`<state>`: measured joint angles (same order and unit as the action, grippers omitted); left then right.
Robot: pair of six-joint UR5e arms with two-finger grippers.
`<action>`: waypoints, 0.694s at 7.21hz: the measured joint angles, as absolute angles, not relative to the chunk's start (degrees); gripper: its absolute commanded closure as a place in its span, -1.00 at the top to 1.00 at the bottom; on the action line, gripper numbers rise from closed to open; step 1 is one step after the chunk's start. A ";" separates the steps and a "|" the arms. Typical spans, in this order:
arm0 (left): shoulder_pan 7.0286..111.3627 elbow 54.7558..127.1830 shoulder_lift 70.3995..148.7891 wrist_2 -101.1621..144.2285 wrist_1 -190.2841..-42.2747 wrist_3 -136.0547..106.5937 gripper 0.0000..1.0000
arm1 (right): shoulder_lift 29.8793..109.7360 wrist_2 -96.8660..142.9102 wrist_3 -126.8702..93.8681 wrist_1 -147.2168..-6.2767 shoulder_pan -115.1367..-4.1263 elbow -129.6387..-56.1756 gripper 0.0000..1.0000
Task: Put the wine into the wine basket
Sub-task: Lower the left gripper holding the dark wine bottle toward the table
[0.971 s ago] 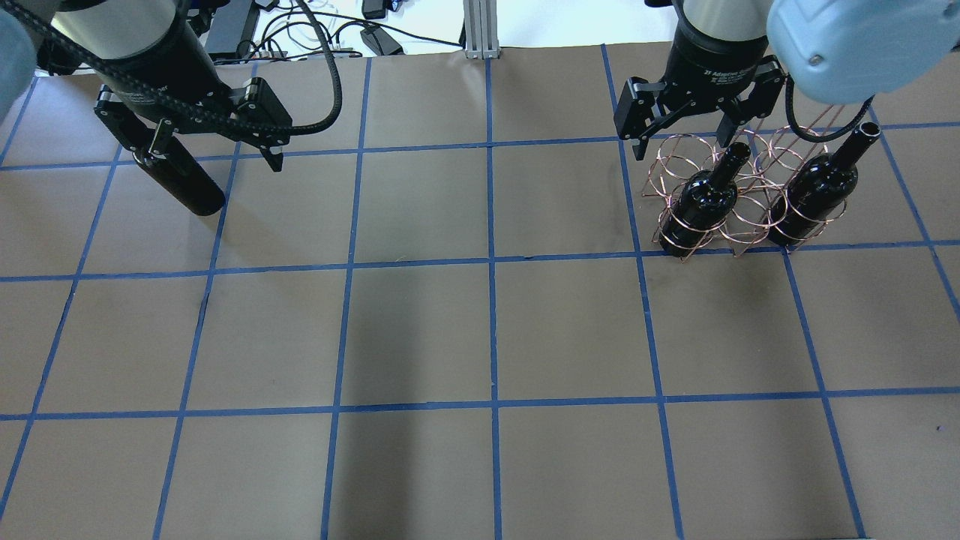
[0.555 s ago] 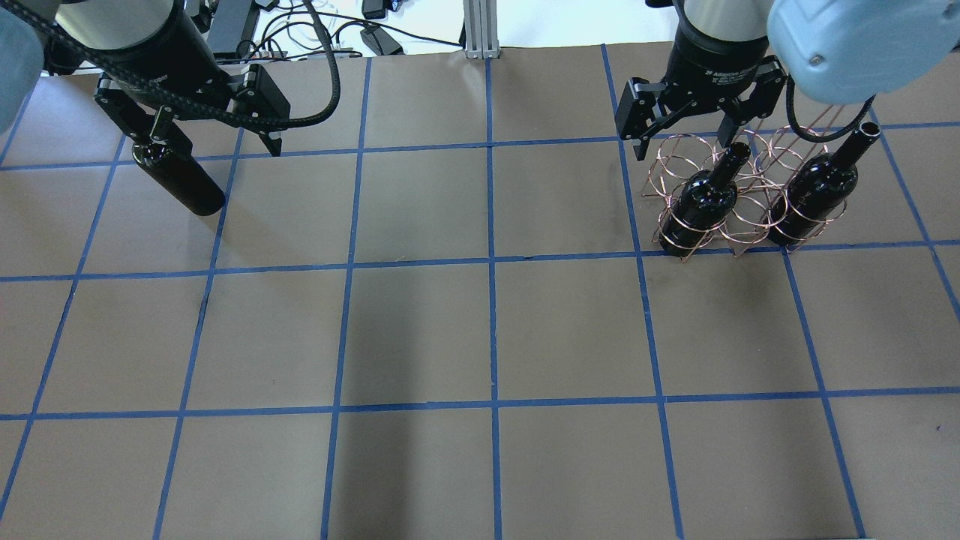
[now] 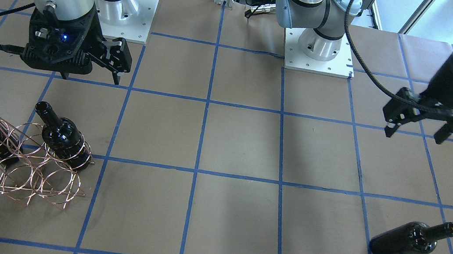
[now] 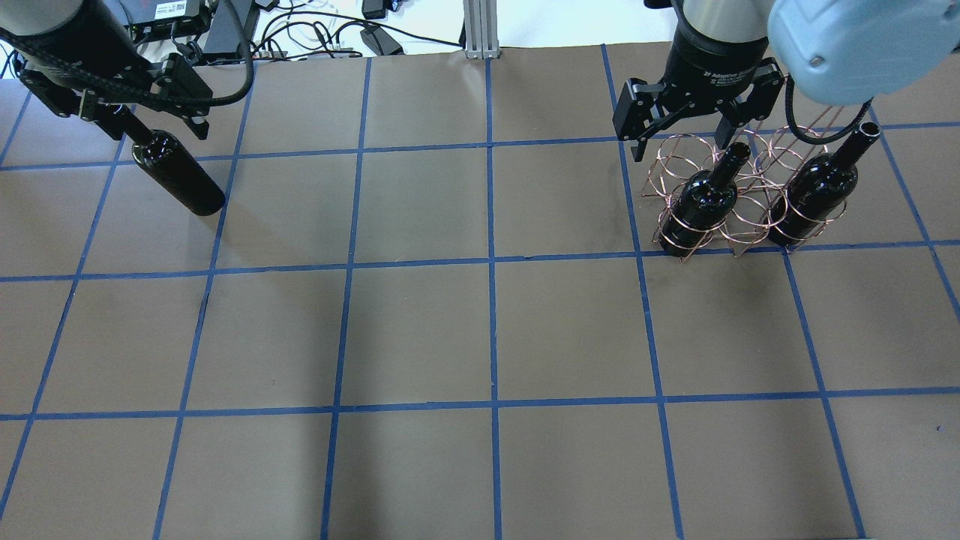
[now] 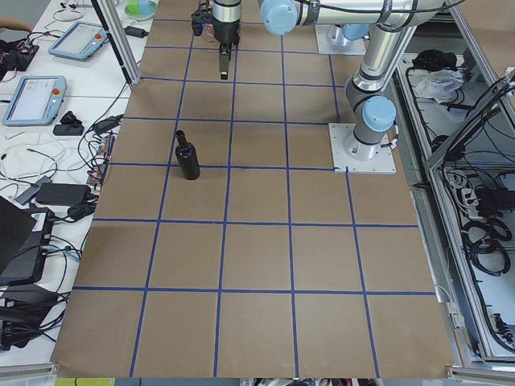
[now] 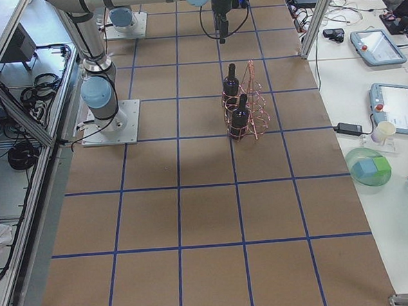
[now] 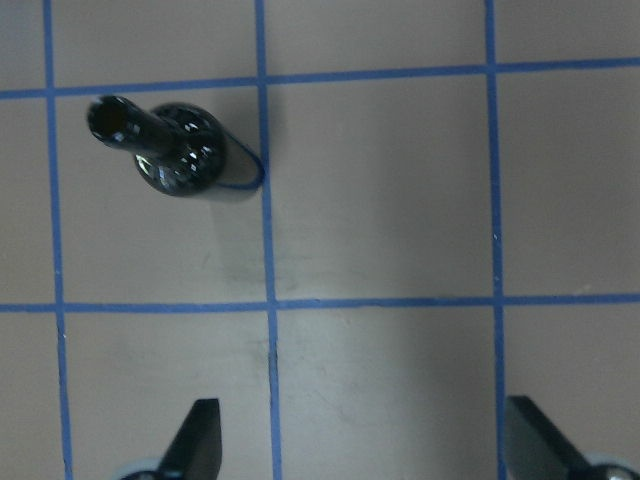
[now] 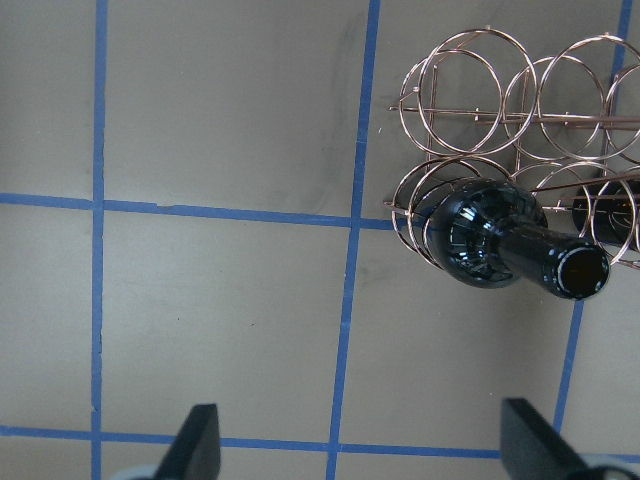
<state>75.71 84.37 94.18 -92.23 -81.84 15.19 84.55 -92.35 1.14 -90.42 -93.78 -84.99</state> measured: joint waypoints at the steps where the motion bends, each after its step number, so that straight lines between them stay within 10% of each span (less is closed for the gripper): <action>1: 73.29 84.30 95.84 -91.08 -76.78 16.57 1.00 | 84.55 -92.34 1.14 -90.43 -93.79 -84.99 1.00; 5: 69.63 82.28 103.33 -89.02 -70.67 20.86 1.00 | 84.53 -92.37 0.96 -90.40 -93.82 -84.99 1.00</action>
<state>69.63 82.28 103.33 -89.02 -70.67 20.86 84.53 -92.37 0.96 -90.40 -93.82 -84.99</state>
